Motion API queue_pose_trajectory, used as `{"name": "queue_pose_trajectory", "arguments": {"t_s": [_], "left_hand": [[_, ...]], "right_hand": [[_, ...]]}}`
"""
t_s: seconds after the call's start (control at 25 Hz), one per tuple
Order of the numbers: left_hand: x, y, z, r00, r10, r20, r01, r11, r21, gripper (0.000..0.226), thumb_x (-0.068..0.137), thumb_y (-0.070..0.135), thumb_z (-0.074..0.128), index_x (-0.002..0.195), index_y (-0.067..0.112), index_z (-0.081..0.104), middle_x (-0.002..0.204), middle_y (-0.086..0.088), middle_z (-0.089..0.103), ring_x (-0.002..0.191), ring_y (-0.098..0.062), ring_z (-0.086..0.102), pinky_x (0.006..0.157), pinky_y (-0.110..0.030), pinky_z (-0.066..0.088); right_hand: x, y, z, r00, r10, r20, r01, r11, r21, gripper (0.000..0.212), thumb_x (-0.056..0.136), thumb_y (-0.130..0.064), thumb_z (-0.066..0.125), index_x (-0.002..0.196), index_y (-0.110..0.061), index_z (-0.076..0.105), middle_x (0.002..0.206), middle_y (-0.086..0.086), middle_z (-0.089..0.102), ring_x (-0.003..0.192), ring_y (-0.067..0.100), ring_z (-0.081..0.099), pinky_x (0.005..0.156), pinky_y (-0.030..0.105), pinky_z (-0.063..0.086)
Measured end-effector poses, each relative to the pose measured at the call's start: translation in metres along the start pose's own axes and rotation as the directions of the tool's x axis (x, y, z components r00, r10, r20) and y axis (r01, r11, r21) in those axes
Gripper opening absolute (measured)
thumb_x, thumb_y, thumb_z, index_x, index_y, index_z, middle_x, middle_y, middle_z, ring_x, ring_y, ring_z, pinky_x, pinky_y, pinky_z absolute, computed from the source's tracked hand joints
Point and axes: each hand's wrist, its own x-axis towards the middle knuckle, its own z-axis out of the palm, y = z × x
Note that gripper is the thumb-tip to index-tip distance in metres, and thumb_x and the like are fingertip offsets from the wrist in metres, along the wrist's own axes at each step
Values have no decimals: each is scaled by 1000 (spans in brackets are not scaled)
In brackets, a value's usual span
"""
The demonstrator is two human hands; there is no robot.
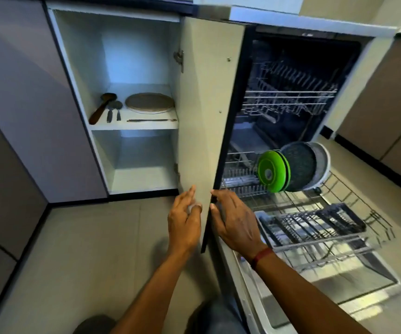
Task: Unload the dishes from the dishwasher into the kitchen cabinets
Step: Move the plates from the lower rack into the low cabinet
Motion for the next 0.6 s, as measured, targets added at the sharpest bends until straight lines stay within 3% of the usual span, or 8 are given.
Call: {"name": "queue_pose_trajectory", "arguments": {"t_s": [0.08,0.2,0.36,0.6], "left_hand": [[-10,-2,17,998,-26,65,30,997,-72,40,93,3,56,123,30,59,119,5,65,111,-12,61,98,-30,48],[-8,0,47,986,-47,159,59,996,-69,35,92,7,60,116,32,66,104,3,70,96,-13,66,88,-31,54],[11,11,97,954,-74,291,90,995,-42,26,91,8,61,109,24,72,107,4,72,92,-8,68,86,-30,56],[50,21,187,916,-138,376,150,989,-2,22,90,12,63,108,19,72,101,2,74,92,-17,69,84,-37,57]], "right_hand": [[-16,20,-18,997,50,-66,-53,997,-48,23,93,-19,57,115,-15,59,104,2,65,85,15,63,68,22,49],[-33,60,-39,982,160,-96,-170,979,-111,25,93,-27,48,113,-17,59,96,0,66,70,17,64,51,26,48],[-45,107,-53,954,291,-70,-299,939,-169,25,94,-26,50,115,-15,57,97,4,67,69,21,65,50,32,50],[-35,170,-64,924,382,-17,-372,889,-265,23,96,-23,53,118,-16,55,102,7,69,70,25,66,50,34,48]]}}
